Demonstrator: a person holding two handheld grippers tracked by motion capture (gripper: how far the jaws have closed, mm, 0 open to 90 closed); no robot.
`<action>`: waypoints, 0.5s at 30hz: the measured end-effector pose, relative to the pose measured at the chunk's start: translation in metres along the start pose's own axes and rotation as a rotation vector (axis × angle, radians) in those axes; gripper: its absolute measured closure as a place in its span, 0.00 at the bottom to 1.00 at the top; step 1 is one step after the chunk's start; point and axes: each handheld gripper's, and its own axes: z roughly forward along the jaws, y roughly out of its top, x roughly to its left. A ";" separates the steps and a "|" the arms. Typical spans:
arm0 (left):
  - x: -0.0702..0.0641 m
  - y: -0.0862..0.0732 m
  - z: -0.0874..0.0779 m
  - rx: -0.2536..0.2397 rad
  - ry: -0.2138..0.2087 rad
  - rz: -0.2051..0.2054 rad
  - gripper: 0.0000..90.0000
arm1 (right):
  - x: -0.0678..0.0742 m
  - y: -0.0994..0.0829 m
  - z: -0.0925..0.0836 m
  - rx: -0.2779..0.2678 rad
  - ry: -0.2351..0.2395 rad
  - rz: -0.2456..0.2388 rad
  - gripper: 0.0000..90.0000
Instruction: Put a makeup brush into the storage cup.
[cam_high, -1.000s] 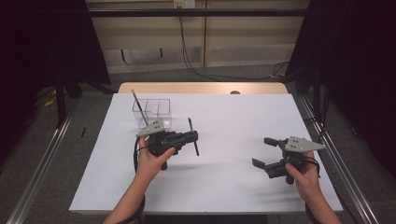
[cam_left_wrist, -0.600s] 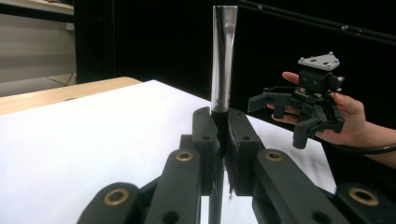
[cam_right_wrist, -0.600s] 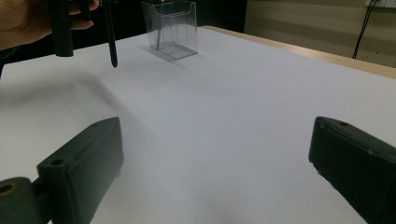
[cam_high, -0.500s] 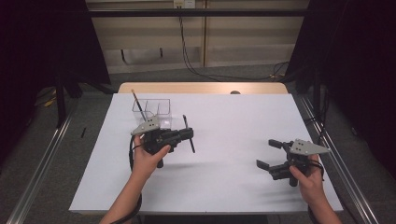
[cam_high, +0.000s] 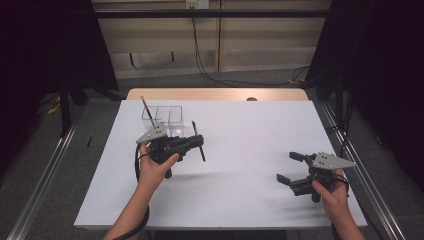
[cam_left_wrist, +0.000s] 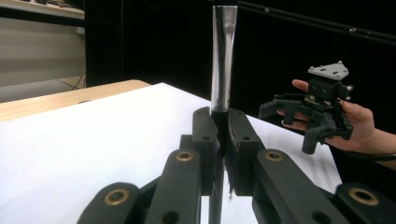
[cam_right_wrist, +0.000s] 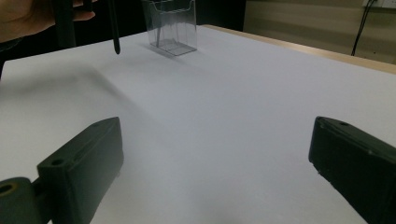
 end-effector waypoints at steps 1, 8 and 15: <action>0.000 0.000 0.000 0.001 0.004 0.001 0.93 | 0.000 0.000 0.000 0.003 0.000 -0.002 0.03; 0.004 0.003 -0.002 0.010 0.015 0.004 0.93 | 0.001 -0.001 -0.002 -0.008 -0.005 0.000 0.02; 0.006 0.010 -0.003 0.016 0.029 0.009 0.93 | 0.000 -0.002 -0.004 -0.010 -0.007 -0.002 0.02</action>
